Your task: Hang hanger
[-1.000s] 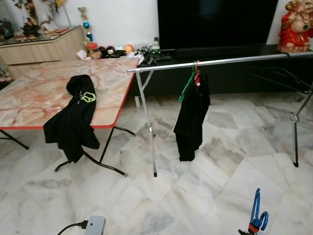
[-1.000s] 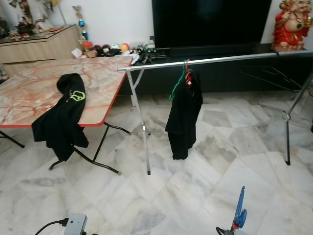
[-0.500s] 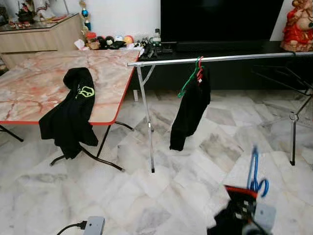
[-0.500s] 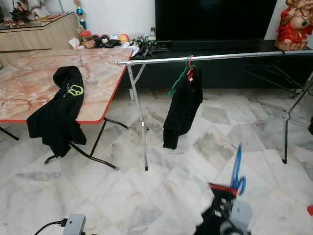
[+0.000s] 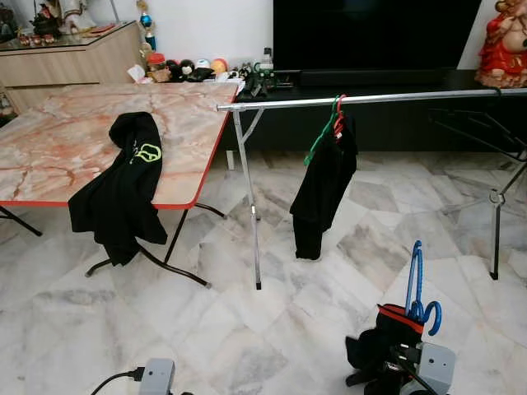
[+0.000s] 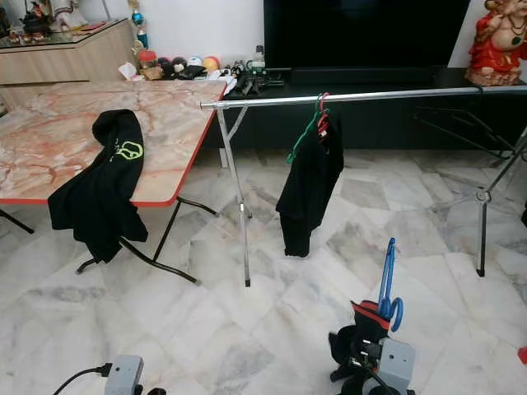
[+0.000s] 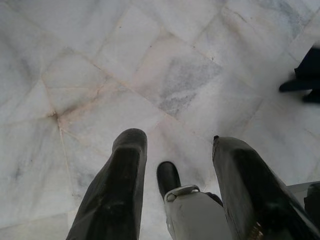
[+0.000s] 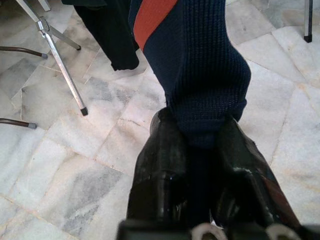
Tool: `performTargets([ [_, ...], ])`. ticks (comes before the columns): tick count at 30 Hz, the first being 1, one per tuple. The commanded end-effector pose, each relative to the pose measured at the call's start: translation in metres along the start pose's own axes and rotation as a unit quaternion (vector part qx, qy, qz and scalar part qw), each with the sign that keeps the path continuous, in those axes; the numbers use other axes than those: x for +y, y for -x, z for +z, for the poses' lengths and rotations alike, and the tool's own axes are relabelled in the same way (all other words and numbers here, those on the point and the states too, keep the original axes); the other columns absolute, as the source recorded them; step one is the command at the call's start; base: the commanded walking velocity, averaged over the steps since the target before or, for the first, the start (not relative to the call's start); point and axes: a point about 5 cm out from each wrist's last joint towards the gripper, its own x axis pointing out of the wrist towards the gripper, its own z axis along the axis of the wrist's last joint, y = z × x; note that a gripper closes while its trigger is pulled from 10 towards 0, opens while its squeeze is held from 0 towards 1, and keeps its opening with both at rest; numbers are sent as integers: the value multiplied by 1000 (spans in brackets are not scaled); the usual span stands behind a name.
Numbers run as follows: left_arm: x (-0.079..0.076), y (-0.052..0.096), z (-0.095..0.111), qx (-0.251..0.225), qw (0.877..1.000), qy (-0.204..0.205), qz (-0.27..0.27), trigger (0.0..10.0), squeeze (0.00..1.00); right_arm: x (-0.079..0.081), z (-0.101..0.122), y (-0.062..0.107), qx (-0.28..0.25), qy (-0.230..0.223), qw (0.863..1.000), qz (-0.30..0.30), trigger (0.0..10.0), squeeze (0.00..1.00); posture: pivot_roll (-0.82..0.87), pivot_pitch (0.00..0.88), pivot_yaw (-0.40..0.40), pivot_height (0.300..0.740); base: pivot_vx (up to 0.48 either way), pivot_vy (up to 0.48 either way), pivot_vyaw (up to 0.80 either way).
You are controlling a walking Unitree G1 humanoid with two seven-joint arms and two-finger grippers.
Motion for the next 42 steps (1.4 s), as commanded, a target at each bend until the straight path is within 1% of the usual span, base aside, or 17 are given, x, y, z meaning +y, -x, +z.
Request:
performTargets([
  [1,3,2,-4,5,1000,2,5,10000,0,0,7,-3,-17,1,1000,0,10000,0,-69,0,43,740,244,0,0],
  [8,2,2,-7,9,1000,7,5,10000,0,0,9,-4,-16,0,1000,1,10000,0,-70,0,43,740,272,0,0],
  [11,2,2,-7,10,1000,8,5,10000,0,0,5,-4,-3,3,1000,0,10000,0,-69,0,43,740,330,0,0],
  [19,2,2,-8,12,1000,6,3,10000,0,1,3,-4,8,-1,1000,2,10000,0,-68,0,42,740,360,0,0],
  [23,2,3,-9,12,1000,8,3,10000,0,4,3,-4,10,6,1000,12,10000,0,-65,0,40,740,365,0,0],
  [27,-1,3,-12,23,1000,-10,-8,10000,0,5,4,-6,9,9,1000,16,10000,0,-68,0,38,740,145,0,0],
  [29,-2,3,-13,28,999,-24,-14,10000,0,5,4,-6,12,2,1000,21,10000,0,-72,0,36,740,0,0,0],
  [30,-2,3,-14,31,999,-27,-19,10000,0,6,3,-6,17,-12,1000,23,10000,0,-73,0,35,740,0,0,0],
  [31,-3,3,-14,34,999,-29,-25,10000,0,6,1,-6,26,-35,999,21,10000,0,-75,0,33,740,0,0,0],
  [32,-3,3,-14,35,999,-30,-26,10000,0,6,0,-5,28,-40,999,21,10000,0,-75,0,33,740,0,0,0],
  [33,-3,3,-13,36,999,-27,-26,10000,0,5,-5,-4,40,-43,998,17,10000,0,-77,0,33,740,0,0,0],
  [34,-4,2,-13,39,998,-35,-34,10000,0,4,-13,0,61,-41,997,16,10000,0,-70,0,28,740,0,0,0],
  [35,-5,2,-13,42,997,-49,-43,10000,0,3,-17,2,73,-38,996,18,10000,0,-70,0,28,740,0,0,0],
  [36,-7,3,-15,48,995,-69,-57,10000,0,3,-26,7,98,-34,994,21,10000,0,-76,0,31,740,0,0,0],
  [38,-7,3,-16,50,994,-71,-59,10000,0,3,-28,8,103,-34,994,21,10000,0,-76,0,31,740,0,0,0],
  [39,-2,4,-18,55,997,-43,-39,10000,0,-2,-38,14,130,-18,991,13,10000,0,-71,0,31,740,0,0,0],
  [42,7,6,-19,50,999,5,2,10000,0,-3,-49,21,160,-6,987,13,10000,0,-70,0,31,740,0,0,0],
])
